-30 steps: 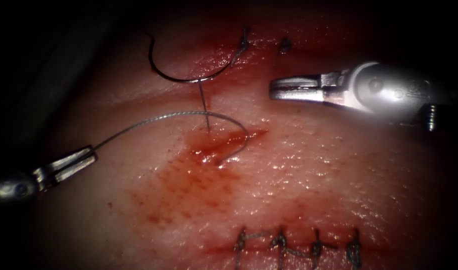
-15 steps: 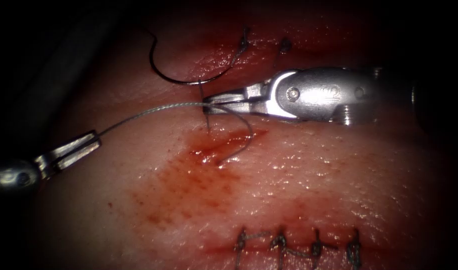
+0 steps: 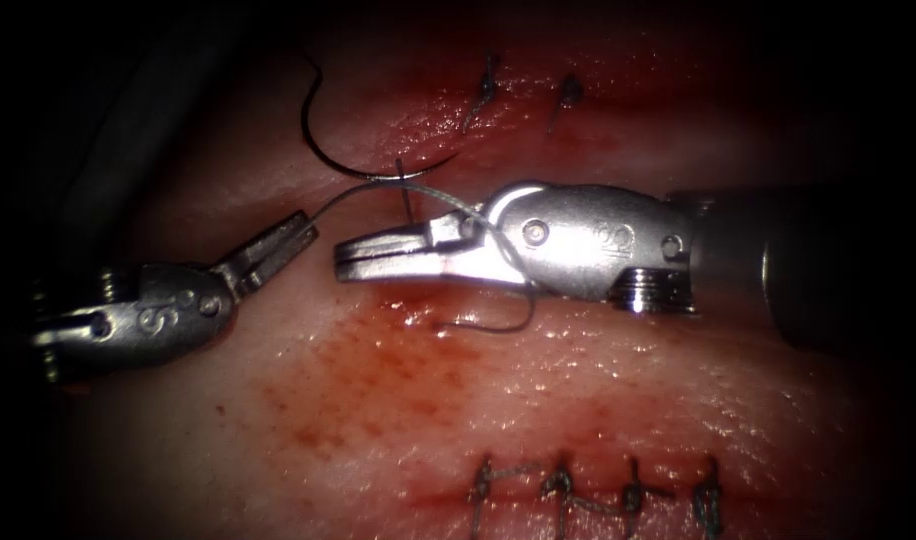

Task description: Wound Closure

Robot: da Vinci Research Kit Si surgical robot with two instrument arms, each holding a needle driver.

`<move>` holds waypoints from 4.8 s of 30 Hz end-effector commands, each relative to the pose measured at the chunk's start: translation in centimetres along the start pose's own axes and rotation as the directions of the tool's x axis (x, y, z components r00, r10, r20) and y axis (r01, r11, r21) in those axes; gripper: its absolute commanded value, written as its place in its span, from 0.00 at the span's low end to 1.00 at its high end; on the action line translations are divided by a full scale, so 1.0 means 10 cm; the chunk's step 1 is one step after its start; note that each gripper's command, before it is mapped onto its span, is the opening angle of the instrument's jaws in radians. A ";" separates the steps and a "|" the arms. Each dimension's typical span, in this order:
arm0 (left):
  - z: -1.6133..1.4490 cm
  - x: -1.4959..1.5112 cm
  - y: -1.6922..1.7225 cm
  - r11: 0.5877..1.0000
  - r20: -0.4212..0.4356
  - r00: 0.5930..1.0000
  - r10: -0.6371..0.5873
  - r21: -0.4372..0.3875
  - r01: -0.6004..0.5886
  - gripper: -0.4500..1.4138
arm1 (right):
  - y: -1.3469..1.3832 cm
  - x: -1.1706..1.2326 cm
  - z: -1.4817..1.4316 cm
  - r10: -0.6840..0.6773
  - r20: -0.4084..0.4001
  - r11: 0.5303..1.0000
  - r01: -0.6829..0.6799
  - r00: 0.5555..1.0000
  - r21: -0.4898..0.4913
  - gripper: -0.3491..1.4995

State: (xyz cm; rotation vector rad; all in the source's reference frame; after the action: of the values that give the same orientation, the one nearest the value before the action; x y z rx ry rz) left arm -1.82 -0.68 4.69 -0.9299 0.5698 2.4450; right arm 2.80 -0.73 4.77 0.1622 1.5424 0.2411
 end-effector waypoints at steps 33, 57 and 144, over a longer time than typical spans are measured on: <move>-0.037 0.026 0.052 0.988 0.062 0.988 0.144 0.047 -0.147 0.00 | -0.004 -0.012 0.032 0.123 0.233 0.921 -0.023 0.965 -0.388 0.86; -0.024 0.049 0.001 0.937 0.068 0.935 0.349 -0.052 -0.346 0.00 | -0.025 -0.054 0.031 0.187 0.373 0.967 -0.237 0.909 0.094 0.73; 0.037 0.017 0.067 0.966 0.116 0.964 0.240 -0.125 -0.225 0.00 | 0.017 -0.086 -0.030 0.435 -0.181 0.580 -0.428 0.882 -0.693 0.56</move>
State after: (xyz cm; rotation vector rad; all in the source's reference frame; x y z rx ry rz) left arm -2.43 -0.97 4.92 -0.7718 0.5273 2.7503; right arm 2.40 -0.79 5.58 -0.0928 1.2627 1.2288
